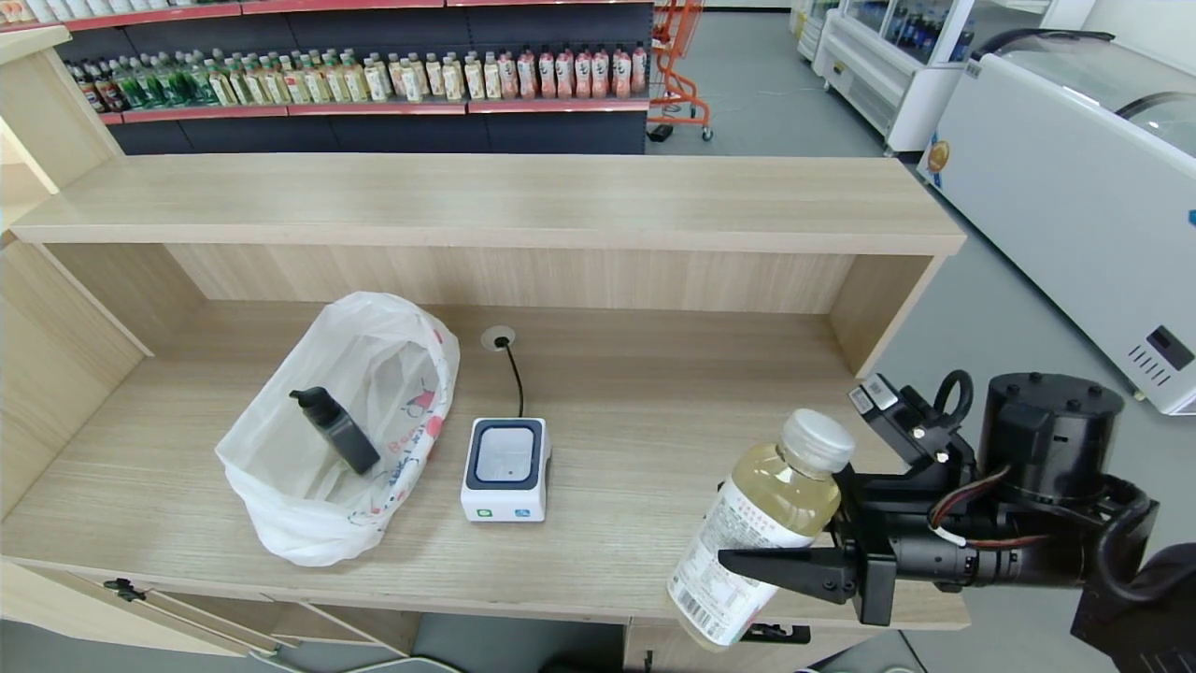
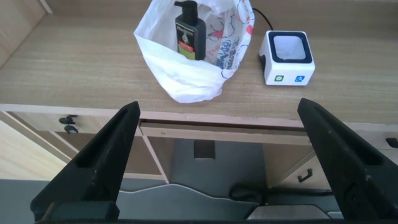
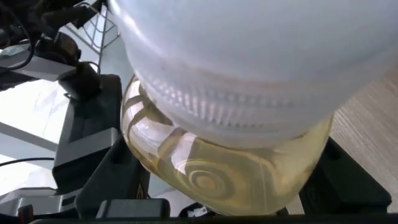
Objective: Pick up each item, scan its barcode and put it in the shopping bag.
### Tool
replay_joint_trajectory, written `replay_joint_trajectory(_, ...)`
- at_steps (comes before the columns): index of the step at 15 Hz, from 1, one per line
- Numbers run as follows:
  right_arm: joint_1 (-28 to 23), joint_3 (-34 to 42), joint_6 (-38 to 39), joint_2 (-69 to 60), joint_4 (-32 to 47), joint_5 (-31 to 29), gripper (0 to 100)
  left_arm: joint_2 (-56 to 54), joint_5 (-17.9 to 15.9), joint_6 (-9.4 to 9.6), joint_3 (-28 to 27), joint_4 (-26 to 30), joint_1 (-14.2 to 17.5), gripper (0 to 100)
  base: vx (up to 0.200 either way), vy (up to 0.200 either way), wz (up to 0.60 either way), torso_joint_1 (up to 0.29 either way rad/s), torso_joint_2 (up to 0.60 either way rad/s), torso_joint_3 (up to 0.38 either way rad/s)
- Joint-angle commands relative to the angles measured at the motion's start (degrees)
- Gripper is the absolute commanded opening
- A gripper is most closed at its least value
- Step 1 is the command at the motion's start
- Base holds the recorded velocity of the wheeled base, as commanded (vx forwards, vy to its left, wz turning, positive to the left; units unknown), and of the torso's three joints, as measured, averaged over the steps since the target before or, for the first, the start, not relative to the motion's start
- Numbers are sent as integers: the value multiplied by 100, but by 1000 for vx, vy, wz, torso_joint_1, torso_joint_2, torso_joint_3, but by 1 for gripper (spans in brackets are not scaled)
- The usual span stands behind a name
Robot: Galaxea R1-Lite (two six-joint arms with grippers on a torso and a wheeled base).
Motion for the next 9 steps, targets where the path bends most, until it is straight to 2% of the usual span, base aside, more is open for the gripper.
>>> replay_joint_trajectory(1, 115, 46, 0, -79, -4, 16, 0, 1, 1, -1, 0, -2, 1, 100, 0, 0, 0, 0, 0, 0)
replay_joint_trajectory(5, 159, 29, 0, -96, -12, 315, 0, 1, 1, -1, 0, -2, 1, 100, 0, 0, 0, 0, 0, 0)
replay_joint_trajectory(9, 414, 11, 9, -316, 198, 508, 0, 1, 1, -1, 0, -2, 1, 100, 0, 0, 0, 0, 0, 0)
